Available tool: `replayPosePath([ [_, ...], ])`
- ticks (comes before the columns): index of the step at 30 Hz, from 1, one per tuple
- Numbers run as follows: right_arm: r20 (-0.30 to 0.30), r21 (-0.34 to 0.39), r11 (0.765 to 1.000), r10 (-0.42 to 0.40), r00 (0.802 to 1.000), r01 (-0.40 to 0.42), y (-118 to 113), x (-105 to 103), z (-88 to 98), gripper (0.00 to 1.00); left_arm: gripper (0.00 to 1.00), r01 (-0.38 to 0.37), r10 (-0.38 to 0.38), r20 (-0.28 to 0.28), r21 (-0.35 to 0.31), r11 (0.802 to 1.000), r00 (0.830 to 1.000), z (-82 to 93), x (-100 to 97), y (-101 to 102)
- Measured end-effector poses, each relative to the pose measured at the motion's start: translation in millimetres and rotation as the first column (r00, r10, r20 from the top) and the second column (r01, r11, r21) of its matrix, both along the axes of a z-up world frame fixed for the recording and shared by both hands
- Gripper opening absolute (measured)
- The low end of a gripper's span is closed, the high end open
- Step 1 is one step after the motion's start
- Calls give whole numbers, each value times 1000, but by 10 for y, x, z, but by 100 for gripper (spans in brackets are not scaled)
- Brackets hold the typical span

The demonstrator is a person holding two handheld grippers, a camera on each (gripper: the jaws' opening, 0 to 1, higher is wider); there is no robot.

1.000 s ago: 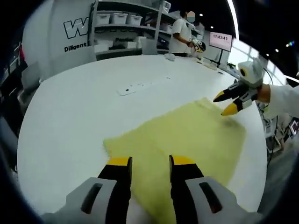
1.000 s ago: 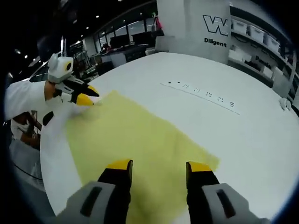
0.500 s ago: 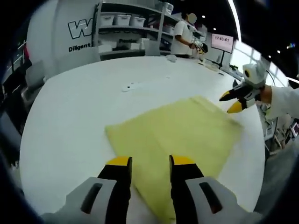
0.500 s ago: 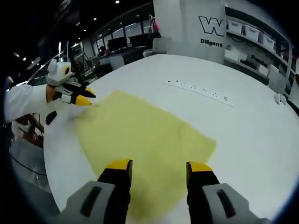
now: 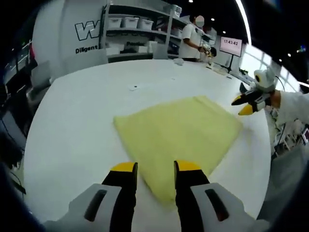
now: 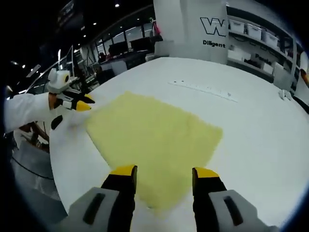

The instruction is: Fold the garment on the visible template until the final outline fits inside the template.

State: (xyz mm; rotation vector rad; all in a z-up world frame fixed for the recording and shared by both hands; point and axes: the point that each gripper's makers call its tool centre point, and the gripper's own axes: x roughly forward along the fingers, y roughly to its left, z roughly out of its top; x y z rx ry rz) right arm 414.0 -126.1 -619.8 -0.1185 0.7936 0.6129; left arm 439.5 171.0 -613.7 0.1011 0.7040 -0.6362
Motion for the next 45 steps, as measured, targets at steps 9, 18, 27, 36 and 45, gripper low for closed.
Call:
replayPosePath([
  [9, -9, 5, 1000, -9, 1000, 9, -5, -284, -57, 46, 27, -11, 11, -5, -13, 1000, 1000, -48, -247, 171],
  [18, -39, 13, 999, -42, 998, 43, -116, -509, -182, 44, 25, -12, 12, -39, -11, 1000, 999, -247, -561, 281],
  [27, -67, -3, 999, -41, 997, 41, -165, -600, -340, 35, 20, 8, -8, -74, -6, 1000, 997, -374, -708, 194],
  [36, -71, 5, 999, -46, 996, 46, -152, -572, -408, 24, 18, -20, 18, -70, -24, 1000, 997, -401, -608, 119],
  [45, -66, 16, 999, -50, 997, 51, -155, -540, -408, 21, 10, -19, 19, -42, 1, 1000, 999, -477, -447, 103],
])
